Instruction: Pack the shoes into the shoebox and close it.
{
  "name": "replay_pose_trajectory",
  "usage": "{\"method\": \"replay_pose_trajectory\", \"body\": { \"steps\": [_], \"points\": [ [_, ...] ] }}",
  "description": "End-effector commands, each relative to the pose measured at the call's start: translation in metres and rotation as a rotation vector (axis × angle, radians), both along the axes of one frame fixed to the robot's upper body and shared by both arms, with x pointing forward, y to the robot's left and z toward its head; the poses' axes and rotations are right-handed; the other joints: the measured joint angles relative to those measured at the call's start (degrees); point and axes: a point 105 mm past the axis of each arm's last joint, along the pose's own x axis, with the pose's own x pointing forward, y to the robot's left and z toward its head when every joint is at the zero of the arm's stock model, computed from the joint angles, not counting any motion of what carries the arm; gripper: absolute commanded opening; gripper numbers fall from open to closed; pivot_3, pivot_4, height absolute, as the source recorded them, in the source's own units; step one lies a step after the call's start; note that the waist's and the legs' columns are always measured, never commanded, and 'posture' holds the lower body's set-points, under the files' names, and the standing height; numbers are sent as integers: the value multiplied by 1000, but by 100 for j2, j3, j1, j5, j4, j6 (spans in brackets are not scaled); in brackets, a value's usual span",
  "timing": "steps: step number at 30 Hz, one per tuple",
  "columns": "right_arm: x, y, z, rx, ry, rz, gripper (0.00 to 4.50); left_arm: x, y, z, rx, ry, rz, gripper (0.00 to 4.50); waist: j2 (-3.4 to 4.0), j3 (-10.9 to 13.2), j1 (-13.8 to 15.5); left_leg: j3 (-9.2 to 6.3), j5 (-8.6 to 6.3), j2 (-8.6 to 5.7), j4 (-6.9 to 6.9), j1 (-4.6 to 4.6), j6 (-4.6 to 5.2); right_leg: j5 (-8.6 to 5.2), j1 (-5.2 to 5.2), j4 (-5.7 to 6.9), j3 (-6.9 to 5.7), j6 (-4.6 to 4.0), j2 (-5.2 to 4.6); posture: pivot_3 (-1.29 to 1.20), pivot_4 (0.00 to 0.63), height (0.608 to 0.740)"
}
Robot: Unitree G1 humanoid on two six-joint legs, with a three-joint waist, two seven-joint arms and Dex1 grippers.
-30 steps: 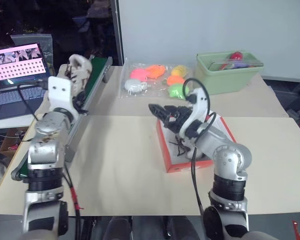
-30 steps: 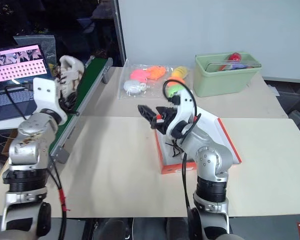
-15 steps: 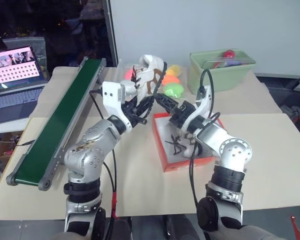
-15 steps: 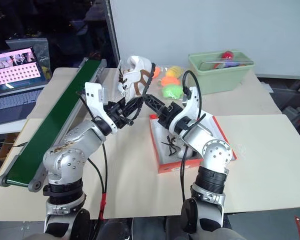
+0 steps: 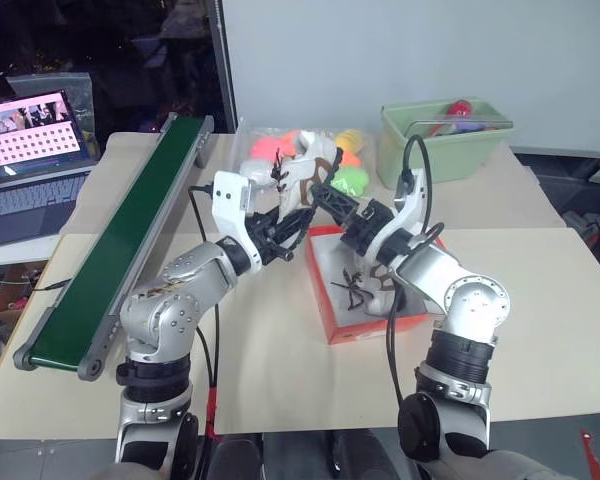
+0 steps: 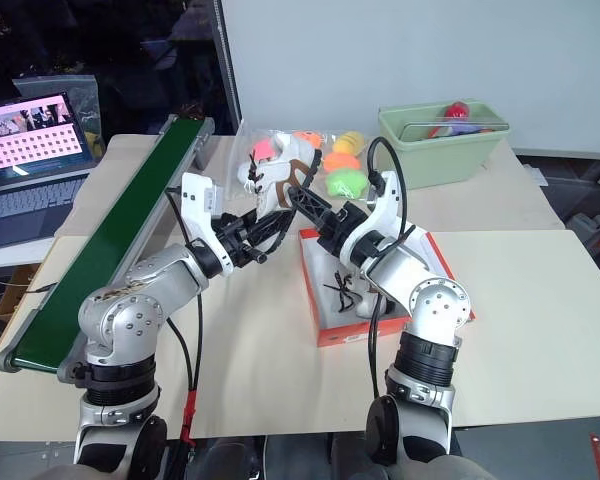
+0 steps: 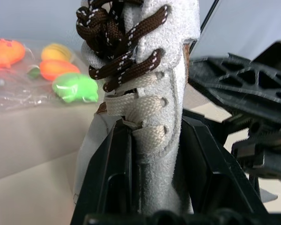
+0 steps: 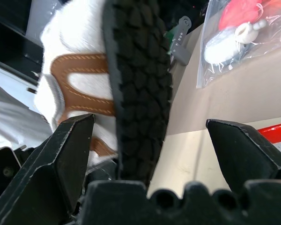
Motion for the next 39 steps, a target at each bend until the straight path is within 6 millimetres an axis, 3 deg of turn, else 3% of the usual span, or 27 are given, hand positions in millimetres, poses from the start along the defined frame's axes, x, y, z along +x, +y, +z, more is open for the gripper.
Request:
{"method": "replay_pose_trajectory", "body": {
  "steps": [1,6,10,13,19,32,35,39],
  "points": [
    [-10,6,32,31,-117,26,4500,0,-5,9,6,-49,-37,1467,0,0,6,0,0,0,0,0,0,0,0,-1,0,0,0,0,150,729],
    [-13,10,35,17,-132,51,4500,3,-12,8,69,-86,-59,1467,1,1,19,0,0,0,0,-4,0,0,-1,-6,0,0,-1,0,150,729],
    [-16,16,29,-32,-125,79,4500,-2,-33,8,173,-166,-128,1467,2,1,26,0,0,-1,0,-3,0,0,-1,-5,-1,0,0,0,150,729],
    [-16,17,25,-55,-116,86,4500,-4,-39,14,170,-198,-137,1467,3,2,30,1,0,-2,0,-4,0,0,0,-8,0,1,-1,0,150,729],
    [-14,16,14,-98,-85,72,4500,-7,-42,27,172,-250,-141,1467,4,3,21,0,0,1,-1,-7,0,0,-3,-9,0,1,0,0,150,729],
    [-1,8,11,-52,-46,4,4500,-5,-39,33,160,-274,-119,1467,6,4,27,1,0,1,-1,-7,0,-1,-3,-9,0,1,-1,0,150,729],
    [1,6,11,-44,-43,-9,3787,-5,-40,33,155,-273,-116,1426,6,4,28,1,0,0,-1,-7,0,-1,-3,-11,0,1,-1,0,150,729],
    [2,6,12,-35,-45,-15,2440,-5,-39,33,157,-273,-113,1426,6,4,24,1,0,1,-1,-7,0,-1,-3,-11,0,1,-1,0,150,729]
  ]
}}
